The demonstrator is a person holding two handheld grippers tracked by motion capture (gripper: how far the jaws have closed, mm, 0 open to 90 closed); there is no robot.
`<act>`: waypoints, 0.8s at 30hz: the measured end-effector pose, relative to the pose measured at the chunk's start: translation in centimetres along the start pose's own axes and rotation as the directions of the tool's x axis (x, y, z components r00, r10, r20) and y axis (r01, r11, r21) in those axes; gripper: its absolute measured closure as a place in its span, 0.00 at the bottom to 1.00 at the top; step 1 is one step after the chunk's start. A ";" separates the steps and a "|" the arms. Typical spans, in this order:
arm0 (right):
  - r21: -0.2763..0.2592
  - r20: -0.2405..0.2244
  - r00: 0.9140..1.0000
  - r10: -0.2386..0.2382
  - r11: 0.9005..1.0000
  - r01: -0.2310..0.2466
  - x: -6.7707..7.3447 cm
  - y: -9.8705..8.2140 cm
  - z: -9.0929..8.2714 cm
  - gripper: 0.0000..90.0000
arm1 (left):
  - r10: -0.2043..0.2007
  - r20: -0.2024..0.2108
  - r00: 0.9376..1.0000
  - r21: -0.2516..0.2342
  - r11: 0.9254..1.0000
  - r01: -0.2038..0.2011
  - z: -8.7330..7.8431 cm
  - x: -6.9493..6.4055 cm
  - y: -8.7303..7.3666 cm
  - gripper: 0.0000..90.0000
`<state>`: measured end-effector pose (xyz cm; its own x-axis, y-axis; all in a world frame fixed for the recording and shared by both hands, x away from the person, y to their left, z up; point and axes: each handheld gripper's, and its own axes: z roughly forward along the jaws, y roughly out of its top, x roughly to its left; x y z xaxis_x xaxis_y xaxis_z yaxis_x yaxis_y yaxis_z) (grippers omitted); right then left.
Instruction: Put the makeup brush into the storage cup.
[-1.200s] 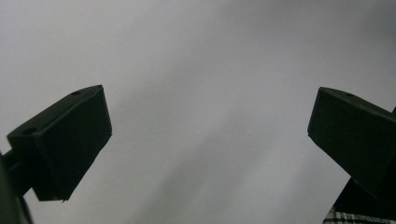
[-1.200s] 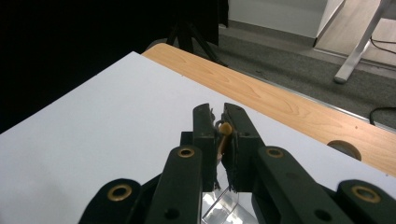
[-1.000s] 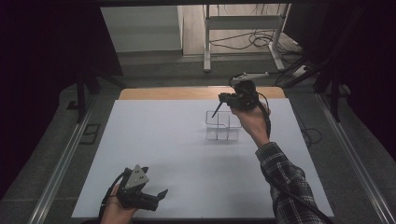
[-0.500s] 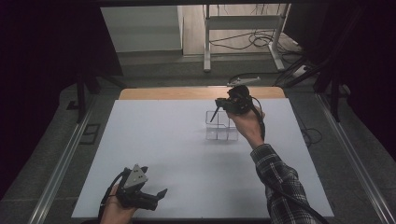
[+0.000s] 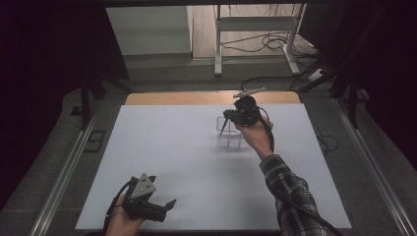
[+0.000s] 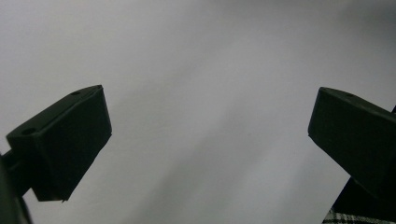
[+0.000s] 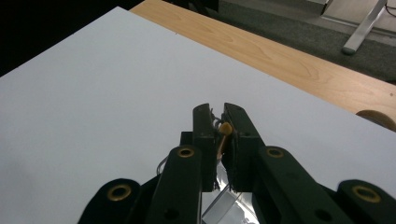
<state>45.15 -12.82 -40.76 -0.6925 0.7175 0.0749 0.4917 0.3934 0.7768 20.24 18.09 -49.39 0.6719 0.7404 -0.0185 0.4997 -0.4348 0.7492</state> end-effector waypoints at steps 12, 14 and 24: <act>0.032 -0.023 1.000 0.017 0.999 -0.017 -0.2 -0.5 1.1 0.81 | 0.008 -0.001 1.000 0.012 1.000 -0.008 0.1 0.0 0.0 0.00; 0.025 -0.016 1.000 0.019 1.000 -0.018 -0.3 -0.4 1.1 0.66 | 0.007 -0.001 1.000 0.012 1.000 -0.007 0.1 0.0 0.0 0.00; 0.036 -0.028 0.999 0.020 0.999 -0.019 -0.9 0.0 0.9 0.31 | 0.008 -0.002 1.000 0.013 1.000 -0.008 0.1 0.0 0.0 0.00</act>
<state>46.23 -12.95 -41.38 -0.6972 0.7087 0.1076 0.5232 0.4006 0.7522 20.26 18.03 -49.45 0.6749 0.7378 -0.0118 0.5017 -0.4471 0.7405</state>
